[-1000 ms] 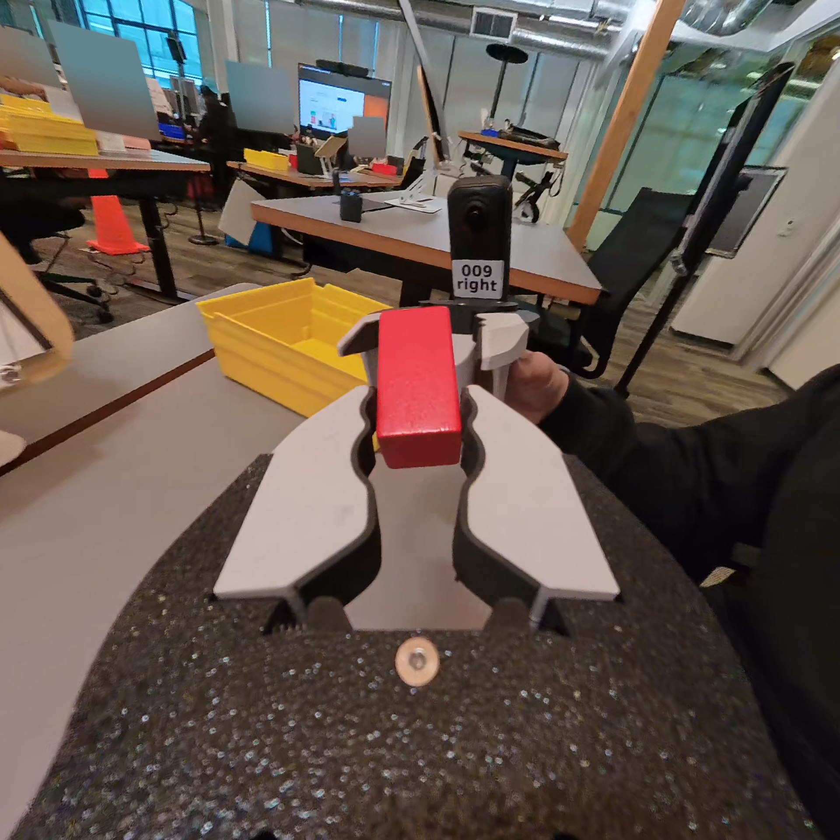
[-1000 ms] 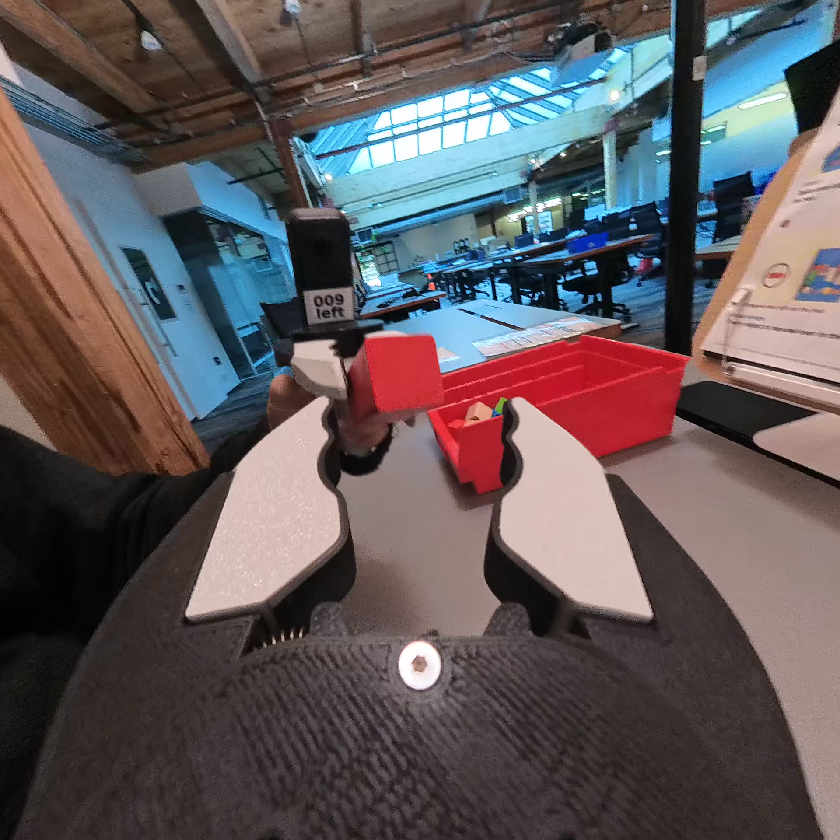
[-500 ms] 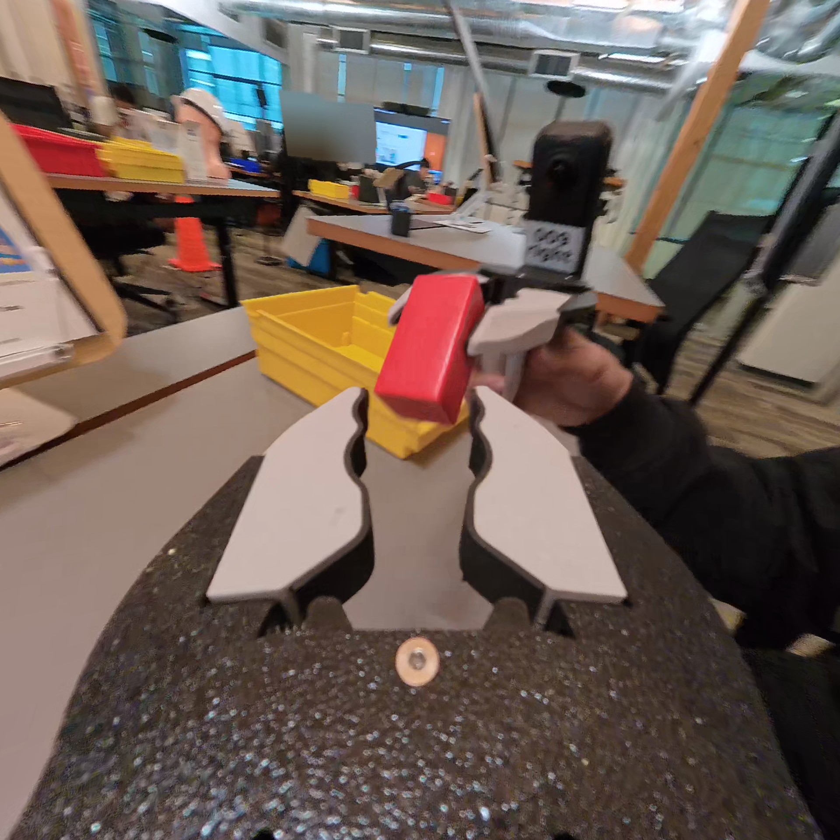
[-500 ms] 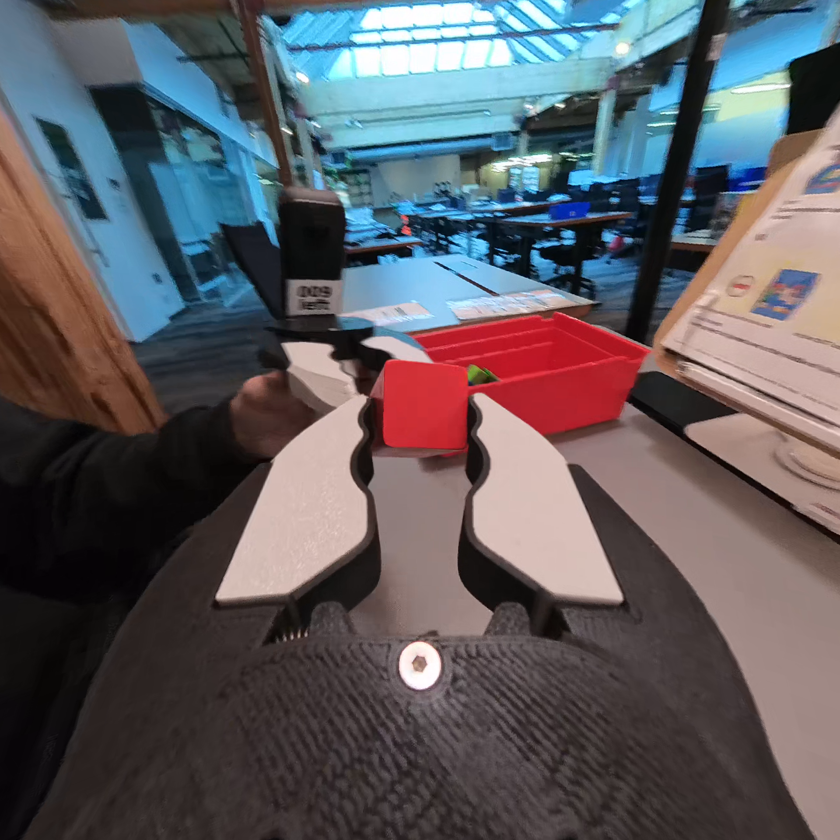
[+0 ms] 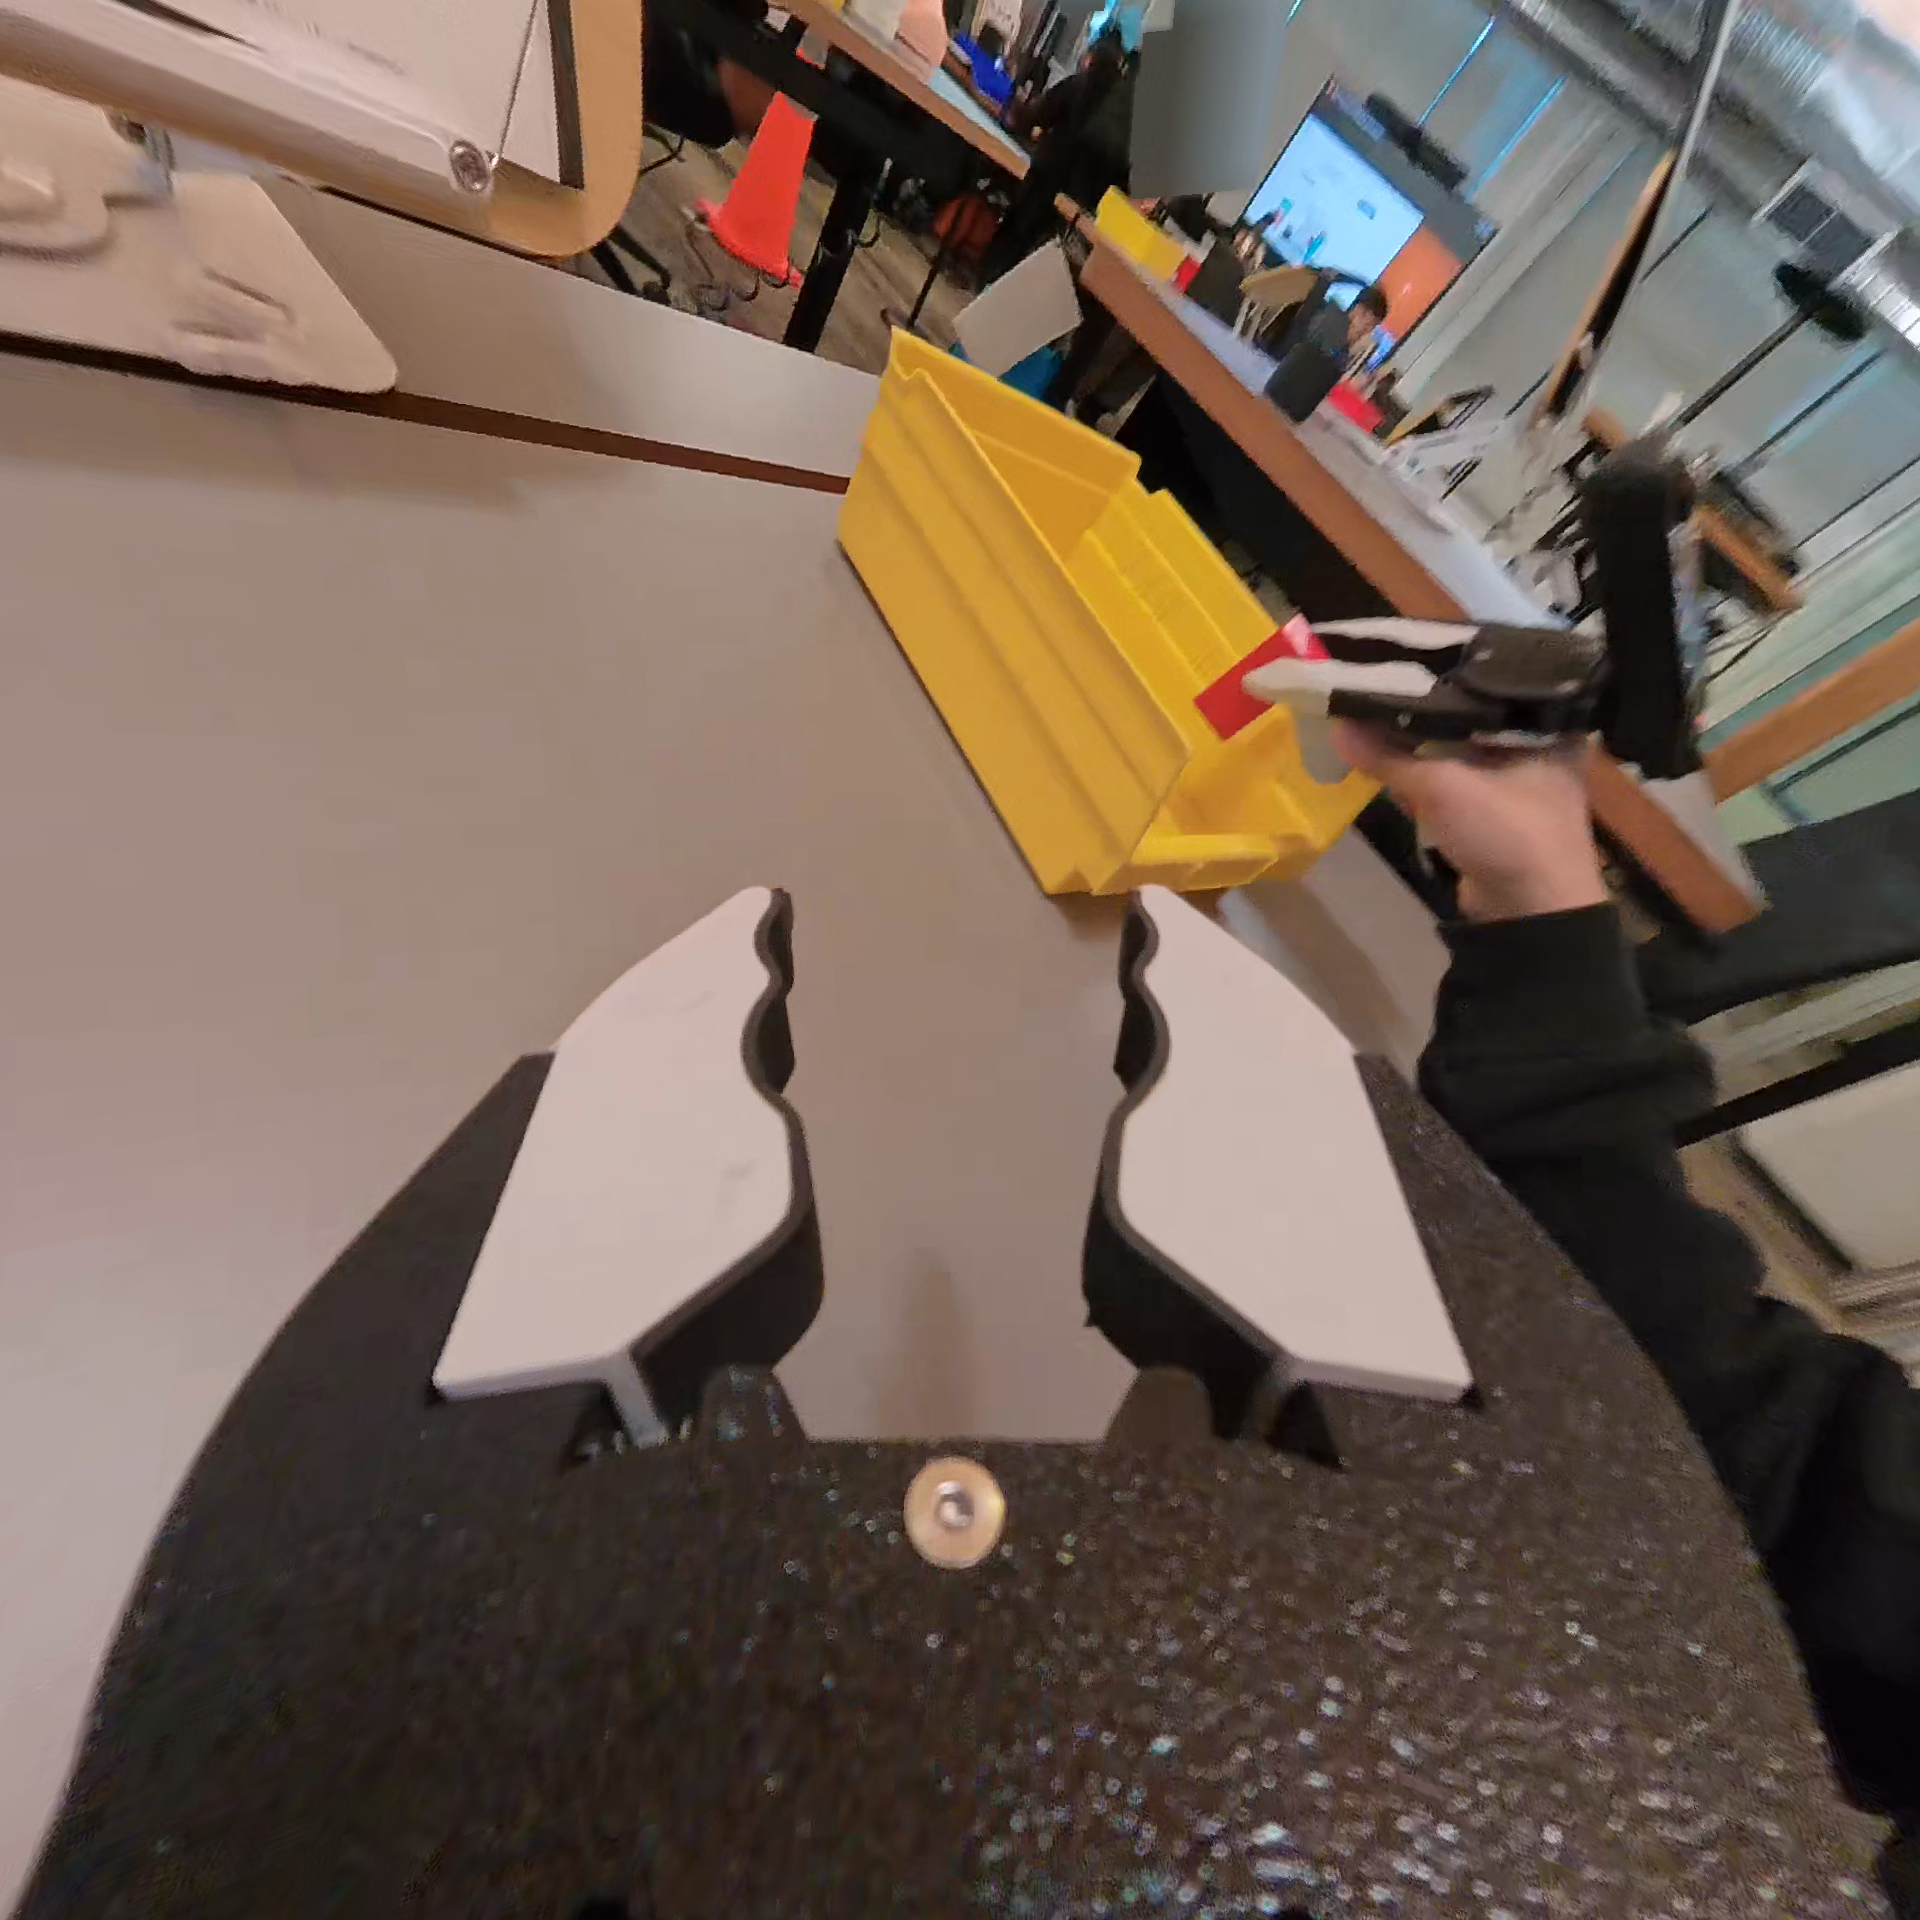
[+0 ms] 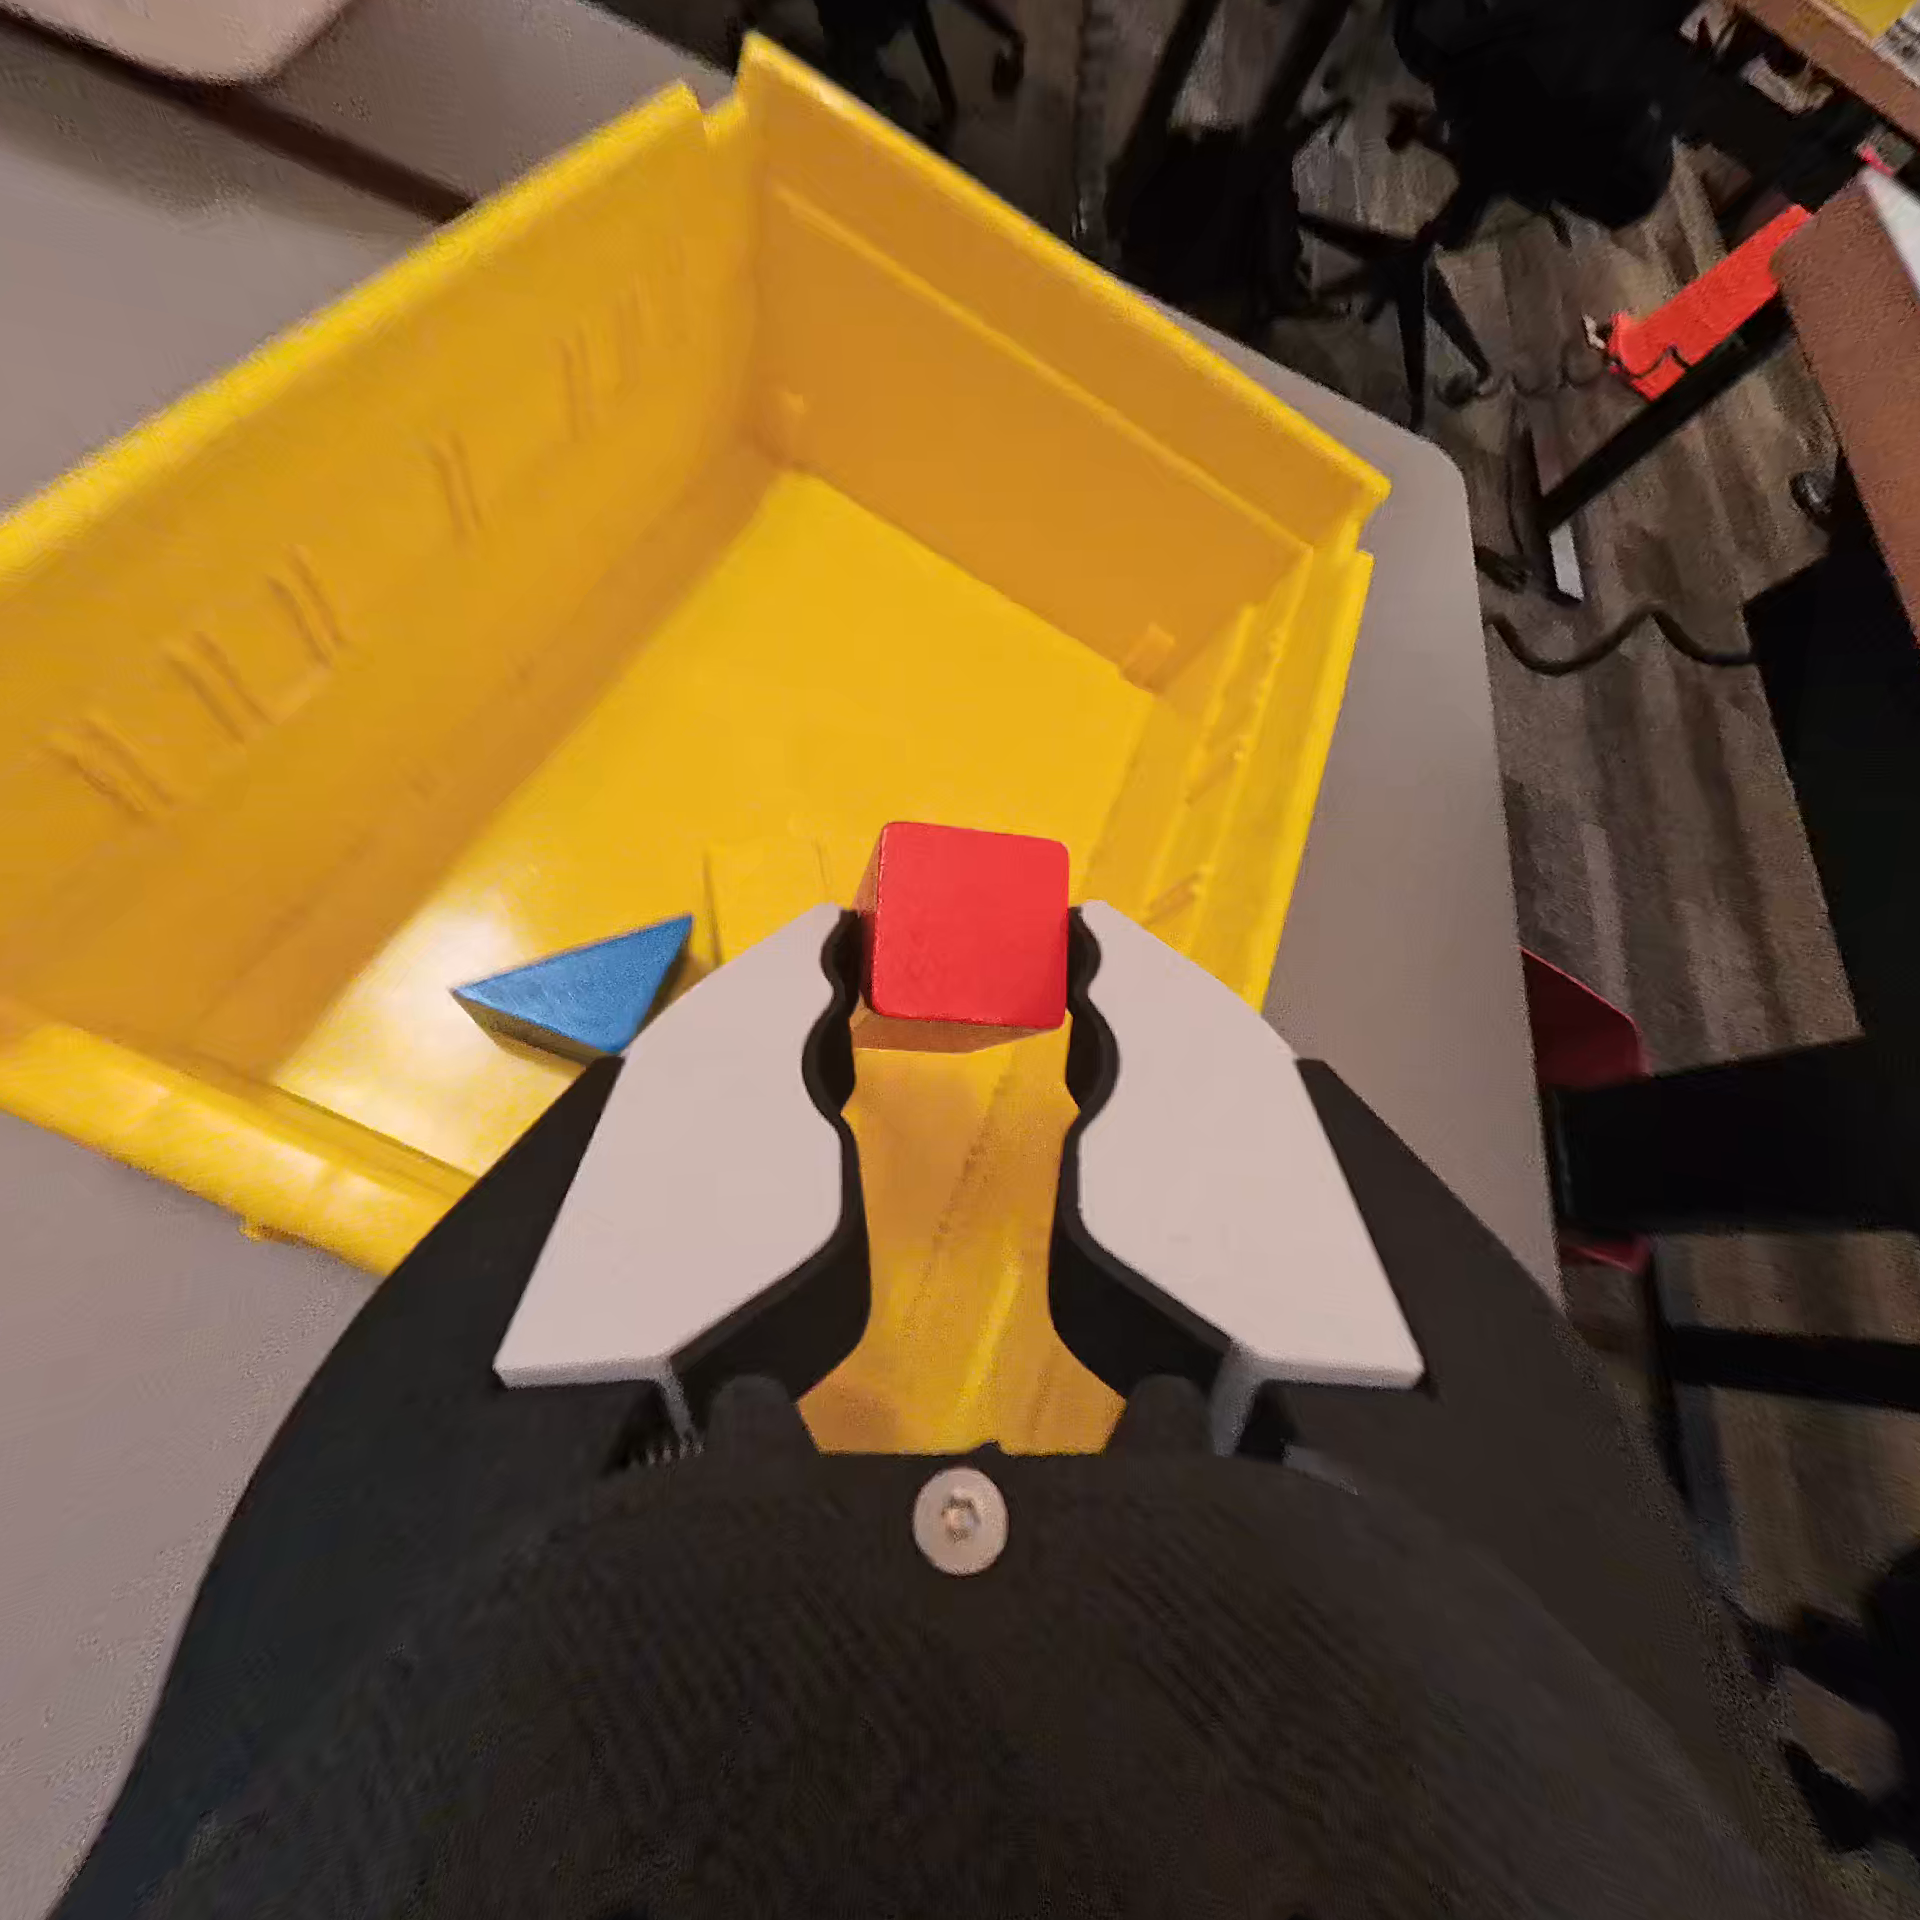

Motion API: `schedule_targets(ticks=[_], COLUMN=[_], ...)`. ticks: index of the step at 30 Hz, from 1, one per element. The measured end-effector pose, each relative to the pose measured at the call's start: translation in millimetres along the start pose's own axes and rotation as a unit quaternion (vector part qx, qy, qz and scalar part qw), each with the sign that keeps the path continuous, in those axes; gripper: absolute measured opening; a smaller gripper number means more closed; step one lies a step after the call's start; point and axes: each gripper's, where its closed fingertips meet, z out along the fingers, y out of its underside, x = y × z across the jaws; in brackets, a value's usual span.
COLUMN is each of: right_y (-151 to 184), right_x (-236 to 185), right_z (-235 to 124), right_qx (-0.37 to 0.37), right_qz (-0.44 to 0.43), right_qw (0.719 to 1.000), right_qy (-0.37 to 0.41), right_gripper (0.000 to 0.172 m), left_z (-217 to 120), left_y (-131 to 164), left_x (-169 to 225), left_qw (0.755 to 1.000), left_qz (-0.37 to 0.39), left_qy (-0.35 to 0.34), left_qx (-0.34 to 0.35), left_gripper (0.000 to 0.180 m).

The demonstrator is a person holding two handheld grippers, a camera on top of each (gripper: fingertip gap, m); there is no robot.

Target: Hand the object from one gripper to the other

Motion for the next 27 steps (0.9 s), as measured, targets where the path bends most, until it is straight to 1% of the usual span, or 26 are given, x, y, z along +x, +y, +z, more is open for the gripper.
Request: schedule_targets(ticks=[1,4,6,8,10,11,13,14,16,18,19,21,23,25,26,27], right_y=[5.4,17.8,23.6,24.5,26.0,24.3,18.1,14.1,6.9,-0.7,-5.2,-15.4,-26.8,-35.2,-37.5,-38.7], right_x=[2.3,10.7,9.9,10.4,10.2,10.0,12.1,11.4,9.5,4.8,1.2,-6.6,-14.4,-20.3,-22.6,-24.8], right_z=[0.4,-0.1,1.3,2.7,3.2,3.4,2.6,1.8,-1.1,-4.1,-5.6,-8.9,-12.7,-15.6,-16.3,-16.5], right_qx=[-0.016,-0.055,-0.071,-0.072,-0.079,-0.075,-0.059,-0.049,-0.032,-0.014,-0.004,0.021,0.05,0.07,0.074,0.075], right_qz=[-0.013,-0.046,-0.047,-0.052,-0.06,-0.063,-0.058,-0.055,-0.053,-0.051,-0.049,-0.041,-0.03,-0.017,-0.013,-0.011], right_qw=[1.0,0.997,0.996,0.996,0.995,0.995,0.996,0.997,0.998,0.998,0.999,0.999,0.998,0.997,0.996,0.996], right_qy=[0.004,0.027,0.02,0.022,0.024,0.025,0.036,0.036,0.034,0.023,0.015,-0.004,-0.022,-0.035,-0.04,-0.044], right_gripper=[0.038,0.038,0.038,0.038,0.038,0.042,0.059,0.064,0.067,0.069,0.069,0.069,0.069,0.072,0.075,0.077], left_z=[-0.9,-4.8,-7.0,-9.0,-12.0,-14.5,-24.3,-33.0,-56.3,-82.0,-95.9,-124.2,-145.7,-160.0,-164.0,-166.3], left_y=[-1.2,-4.7,-4.9,-5.7,-8.2,-9.6,-16.0,-21.7,-36.9,-54.1,-63.8,-81.5,-92.7,-99.1,-97.6,-94.6], left_x=[-0.2,-2.1,-5.1,-8.3,-12.7,-16.0,-28.4,-38.2,-58.1,-75.8,-85.9,-108.2,-129.3,-151.1,-161.8,-171.0], left_qw=[1.0,0.998,0.997,0.998,0.999,0.999,0.996,0.988,0.962,0.939,0.934,0.927,0.924,0.917,0.914,0.91], left_qz=[-0.017,-0.05,-0.055,-0.051,-0.028,-0.008,0.052,0.091,0.172,0.211,0.21,0.202,0.212,0.238,0.254,0.27], left_qy=[0.01,0.033,0.035,0.03,0.01,-0.008,-0.071,-0.118,-0.208,-0.261,-0.277,-0.294,-0.298,-0.307,-0.311,-0.314], left_qx=[0.006,0.024,0.028,0.031,0.033,0.033,0.034,0.039,0.051,0.07,0.085,0.111,0.11,0.087,0.058,0.026], left_gripper=[0.056,0.048,0.047,0.047,0.048,0.049,0.054,0.057,0.062,0.067,0.07,0.069,0.067,0.058,0.056,0.059])
